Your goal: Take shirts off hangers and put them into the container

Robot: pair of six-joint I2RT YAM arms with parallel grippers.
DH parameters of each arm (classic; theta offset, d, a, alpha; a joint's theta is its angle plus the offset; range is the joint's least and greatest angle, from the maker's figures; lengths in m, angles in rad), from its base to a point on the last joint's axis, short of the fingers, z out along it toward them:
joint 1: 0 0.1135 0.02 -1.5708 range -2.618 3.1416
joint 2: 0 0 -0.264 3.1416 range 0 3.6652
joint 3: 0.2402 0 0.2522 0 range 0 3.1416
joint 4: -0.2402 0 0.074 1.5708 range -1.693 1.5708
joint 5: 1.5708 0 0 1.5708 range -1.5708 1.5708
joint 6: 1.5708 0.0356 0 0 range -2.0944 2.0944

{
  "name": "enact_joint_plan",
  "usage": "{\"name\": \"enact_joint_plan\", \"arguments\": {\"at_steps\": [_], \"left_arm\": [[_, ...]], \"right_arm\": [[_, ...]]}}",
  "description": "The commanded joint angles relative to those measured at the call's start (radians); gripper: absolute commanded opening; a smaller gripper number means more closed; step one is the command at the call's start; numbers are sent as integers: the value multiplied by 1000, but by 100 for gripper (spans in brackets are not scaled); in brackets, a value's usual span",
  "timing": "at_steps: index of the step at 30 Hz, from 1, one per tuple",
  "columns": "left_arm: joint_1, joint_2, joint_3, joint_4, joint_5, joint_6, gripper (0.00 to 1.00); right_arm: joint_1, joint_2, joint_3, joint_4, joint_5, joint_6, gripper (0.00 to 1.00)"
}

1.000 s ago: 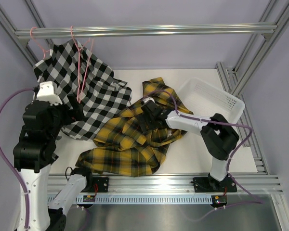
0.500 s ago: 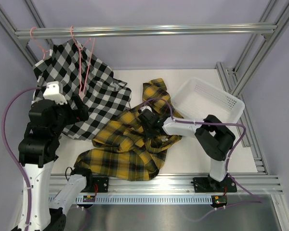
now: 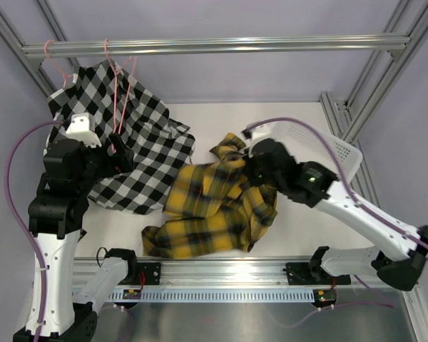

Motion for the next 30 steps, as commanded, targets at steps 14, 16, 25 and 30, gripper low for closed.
{"name": "enact_joint_plan", "arguments": {"at_steps": [14, 16, 25, 30], "left_arm": [[3, 12, 64, 48, 42, -12, 99], [3, 9, 55, 49, 59, -17, 99], [3, -6, -10, 62, 108, -35, 98], [3, -20, -40, 71, 142, -47, 97]], "right_arm": [[-494, -162, 450, -58, 291, -253, 0], [-541, -148, 438, -50, 247, -242, 0], [-774, -72, 277, 77, 0, -175, 0], [-835, 13, 143, 184, -42, -69, 0]]}}
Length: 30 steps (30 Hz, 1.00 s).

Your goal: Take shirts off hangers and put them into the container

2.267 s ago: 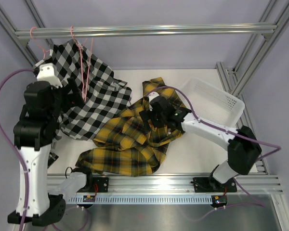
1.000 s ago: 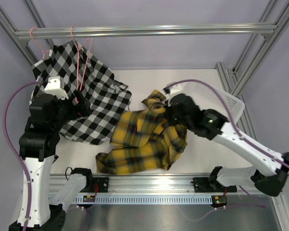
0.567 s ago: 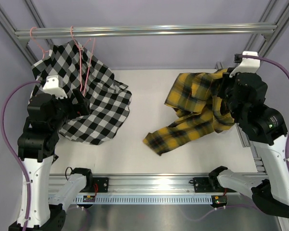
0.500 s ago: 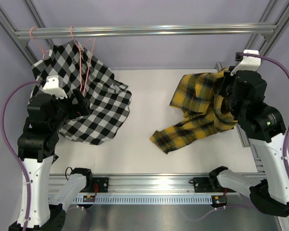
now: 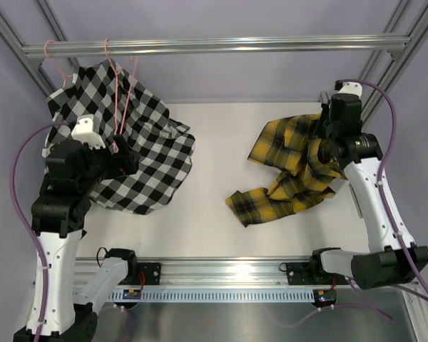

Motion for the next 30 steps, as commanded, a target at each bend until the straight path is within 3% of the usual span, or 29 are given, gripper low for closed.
{"name": "enact_joint_plan", "arguments": {"at_steps": [1, 6, 12, 21, 26, 27, 30], "left_arm": [[3, -18, -20, 54, 61, -20, 97], [3, -32, -46, 56, 80, -24, 95], [3, -37, -73, 56, 103, -30, 94], [2, -27, -95, 60, 126, -46, 93], [2, -20, -96, 62, 135, -58, 92], [2, -17, -90, 60, 136, -58, 92], [2, -4, -67, 57, 132, -58, 93]], "right_arm": [[-53, 51, -64, 142, -61, 109, 0], [-110, 193, -212, 185, -14, 288, 0], [-243, 342, -296, 118, -20, 465, 0], [-277, 458, -298, 38, -68, 491, 3], [-274, 389, -304, 30, -43, 415, 22], [-269, 328, -302, 32, -28, 395, 35], [-228, 196, -269, 18, -8, 324, 59]]}}
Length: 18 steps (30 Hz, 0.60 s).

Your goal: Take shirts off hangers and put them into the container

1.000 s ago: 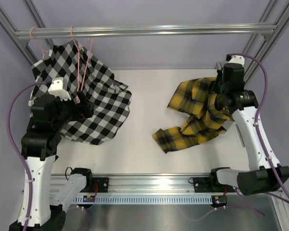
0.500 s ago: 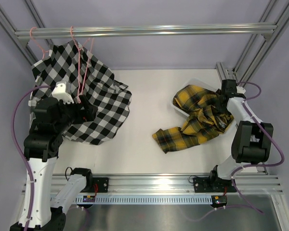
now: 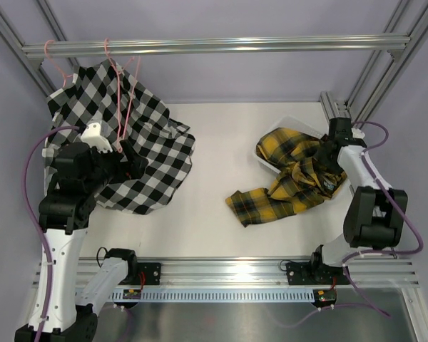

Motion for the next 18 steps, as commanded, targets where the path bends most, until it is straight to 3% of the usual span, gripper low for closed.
{"name": "enact_joint_plan", "arguments": {"at_steps": [1, 4, 8, 13, 18], "left_arm": [[2, 16, 34, 40, 32, -14, 93], [2, 33, 55, 41, 36, -15, 94], [0, 49, 65, 43, 49, -23, 95], [0, 55, 42, 56, 53, -31, 97], [-1, 59, 35, 47, 24, -9, 99]], "right_arm": [[48, -194, 57, -66, 65, -89, 70], [109, -285, 97, -96, 92, -125, 87], [242, -382, 90, -97, 80, -201, 95], [502, -469, -31, -32, -116, -269, 100], [776, -399, -139, 17, -105, -228, 100]]}}
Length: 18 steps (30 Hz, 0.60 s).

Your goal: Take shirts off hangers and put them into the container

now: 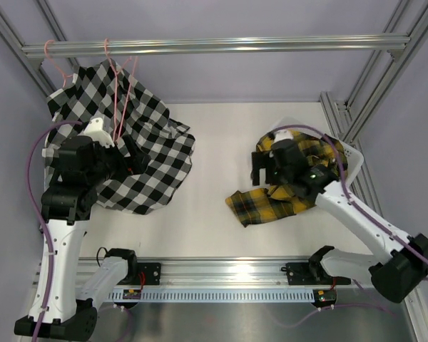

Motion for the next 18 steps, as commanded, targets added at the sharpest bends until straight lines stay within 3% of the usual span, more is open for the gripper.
{"name": "enact_joint_plan", "arguments": {"at_steps": [1, 5, 13, 18], "left_arm": [[-1, 2, 13, 38, 2, 12, 99], [-1, -4, 11, 31, -27, 26, 99], [-1, -27, -2, 2, -72, 47, 99], [0, -36, -8, -9, -84, 53, 99]], "right_arm": [[169, 80, -70, 38, -15, 9, 100], [256, 213, -111, 107, -10, 111, 99], [271, 465, -107, 179, 46, 194, 99], [271, 549, -128, 211, 39, 213, 86]]}}
